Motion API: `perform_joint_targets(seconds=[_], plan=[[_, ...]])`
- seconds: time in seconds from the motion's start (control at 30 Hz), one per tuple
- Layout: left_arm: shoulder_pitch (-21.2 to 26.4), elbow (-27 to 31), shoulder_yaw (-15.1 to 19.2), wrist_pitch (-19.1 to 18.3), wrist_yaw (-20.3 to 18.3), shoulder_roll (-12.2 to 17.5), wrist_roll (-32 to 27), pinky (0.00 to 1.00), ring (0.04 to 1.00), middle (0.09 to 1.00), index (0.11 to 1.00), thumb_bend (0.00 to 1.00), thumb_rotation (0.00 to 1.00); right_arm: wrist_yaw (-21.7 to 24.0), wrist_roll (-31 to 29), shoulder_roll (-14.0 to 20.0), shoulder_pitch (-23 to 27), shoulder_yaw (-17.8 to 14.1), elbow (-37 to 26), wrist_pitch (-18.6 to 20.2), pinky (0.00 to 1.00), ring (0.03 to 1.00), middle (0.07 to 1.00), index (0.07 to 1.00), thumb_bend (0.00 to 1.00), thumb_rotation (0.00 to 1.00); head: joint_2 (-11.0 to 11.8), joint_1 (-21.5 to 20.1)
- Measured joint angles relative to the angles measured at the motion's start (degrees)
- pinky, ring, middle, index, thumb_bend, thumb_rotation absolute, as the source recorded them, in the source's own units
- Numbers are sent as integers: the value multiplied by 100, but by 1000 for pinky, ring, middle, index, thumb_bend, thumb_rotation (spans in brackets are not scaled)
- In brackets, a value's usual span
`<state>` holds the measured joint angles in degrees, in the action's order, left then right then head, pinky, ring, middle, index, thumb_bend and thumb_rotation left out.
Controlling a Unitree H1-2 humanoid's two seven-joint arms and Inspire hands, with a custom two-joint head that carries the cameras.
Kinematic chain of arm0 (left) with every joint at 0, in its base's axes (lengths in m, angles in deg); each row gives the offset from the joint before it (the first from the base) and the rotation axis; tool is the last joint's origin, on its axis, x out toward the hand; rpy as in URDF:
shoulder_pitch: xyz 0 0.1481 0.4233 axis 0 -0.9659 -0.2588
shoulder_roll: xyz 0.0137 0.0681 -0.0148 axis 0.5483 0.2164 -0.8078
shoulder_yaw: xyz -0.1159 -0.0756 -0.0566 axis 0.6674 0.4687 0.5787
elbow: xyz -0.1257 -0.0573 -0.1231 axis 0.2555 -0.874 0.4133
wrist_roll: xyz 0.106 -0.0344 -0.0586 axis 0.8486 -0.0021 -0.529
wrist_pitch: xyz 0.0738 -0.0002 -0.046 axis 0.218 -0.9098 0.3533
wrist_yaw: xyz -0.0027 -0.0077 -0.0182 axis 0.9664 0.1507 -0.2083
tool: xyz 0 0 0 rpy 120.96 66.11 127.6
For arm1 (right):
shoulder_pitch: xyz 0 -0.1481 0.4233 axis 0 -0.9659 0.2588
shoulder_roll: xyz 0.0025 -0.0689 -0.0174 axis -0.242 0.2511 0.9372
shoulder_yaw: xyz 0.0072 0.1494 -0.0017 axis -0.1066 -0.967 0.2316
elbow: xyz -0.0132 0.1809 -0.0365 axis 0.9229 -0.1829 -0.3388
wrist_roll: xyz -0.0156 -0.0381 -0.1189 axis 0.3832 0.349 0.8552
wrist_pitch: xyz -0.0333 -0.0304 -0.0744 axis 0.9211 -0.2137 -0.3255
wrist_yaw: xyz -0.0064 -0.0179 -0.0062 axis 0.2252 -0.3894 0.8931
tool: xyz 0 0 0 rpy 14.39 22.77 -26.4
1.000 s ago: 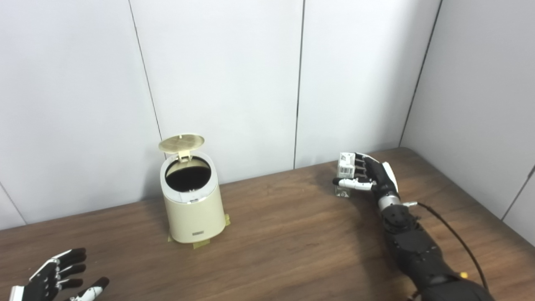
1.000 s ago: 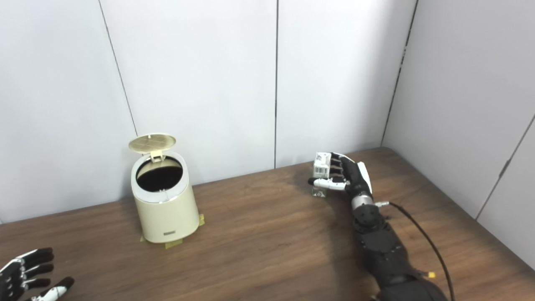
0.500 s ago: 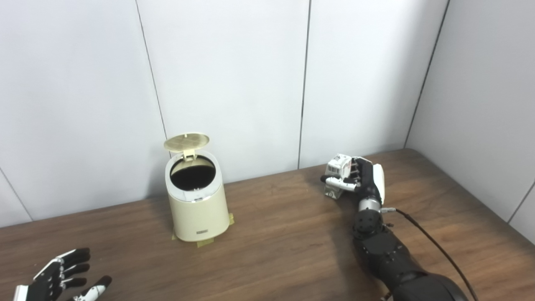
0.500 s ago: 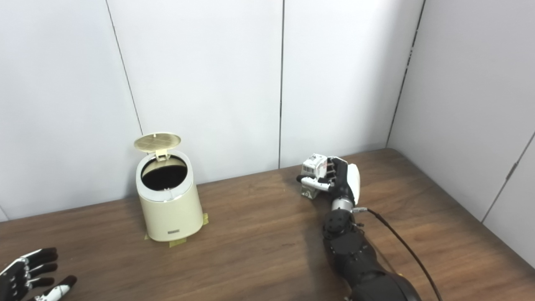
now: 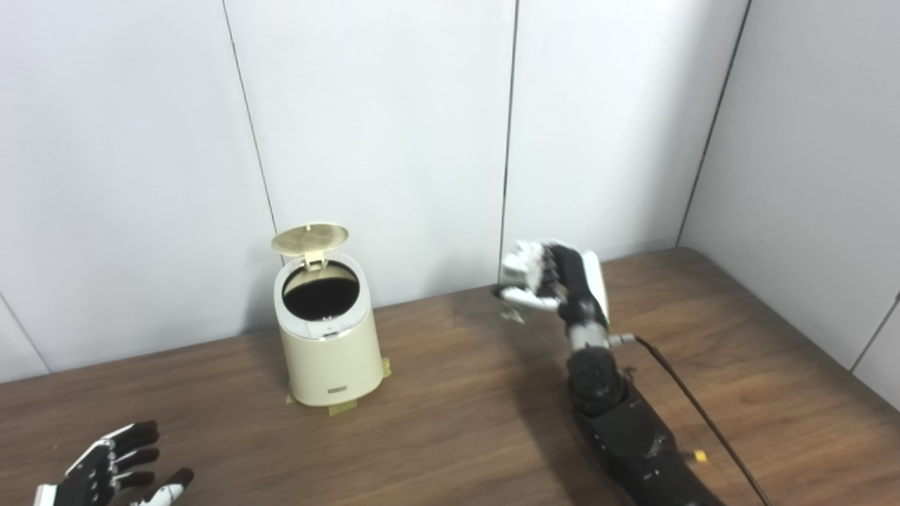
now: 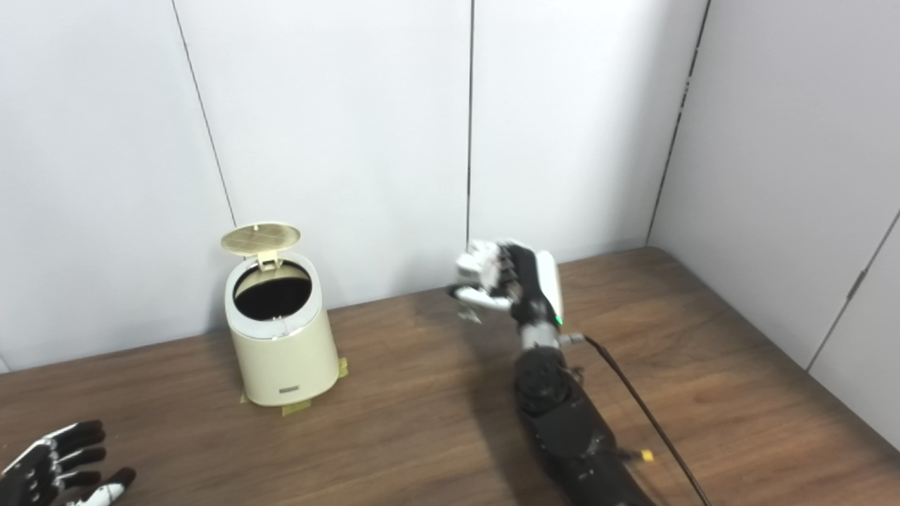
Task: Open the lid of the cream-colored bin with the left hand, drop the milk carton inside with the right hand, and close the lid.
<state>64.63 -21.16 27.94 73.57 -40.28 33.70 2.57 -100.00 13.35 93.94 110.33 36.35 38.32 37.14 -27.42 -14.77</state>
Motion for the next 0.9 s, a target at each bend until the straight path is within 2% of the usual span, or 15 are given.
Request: perform_joint_targets(seconds=[0.1, 0.2, 0.4, 0.6, 0.9], plan=[[49, -49, -58, 66, 28, -10, 17, 601, 685, 721, 698, 705, 39, 254, 80, -195, 89, 102, -460, 189, 354, 427, 489, 496, 521, 0, 18, 115], [102, -109, -99, 182, 74, -35, 40, 605, 688, 721, 701, 720, 79, 442, 253, -394, 160, 208, -875, 595, 353, 429, 494, 489, 521, 0, 53, 333], [175, -169, -187, 272, 230, -133, 164, 626, 695, 715, 686, 725, 96, 872, 273, -588, 380, 208, -1229, 1095, 312, 398, 496, 525, 516, 0, 105, 905], [230, -163, -338, 206, 300, -290, 357, 670, 718, 721, 688, 725, 131, 1082, 71, -663, 514, 173, -1275, 1044, 298, 394, 491, 519, 517, 0, 141, 1239], [293, -163, -456, 118, 485, -444, 602, 671, 732, 733, 694, 727, 178, 1202, 145, -1149, 614, 385, -1138, 1035, 311, 396, 485, 526, 516, 0, 158, 1459]])
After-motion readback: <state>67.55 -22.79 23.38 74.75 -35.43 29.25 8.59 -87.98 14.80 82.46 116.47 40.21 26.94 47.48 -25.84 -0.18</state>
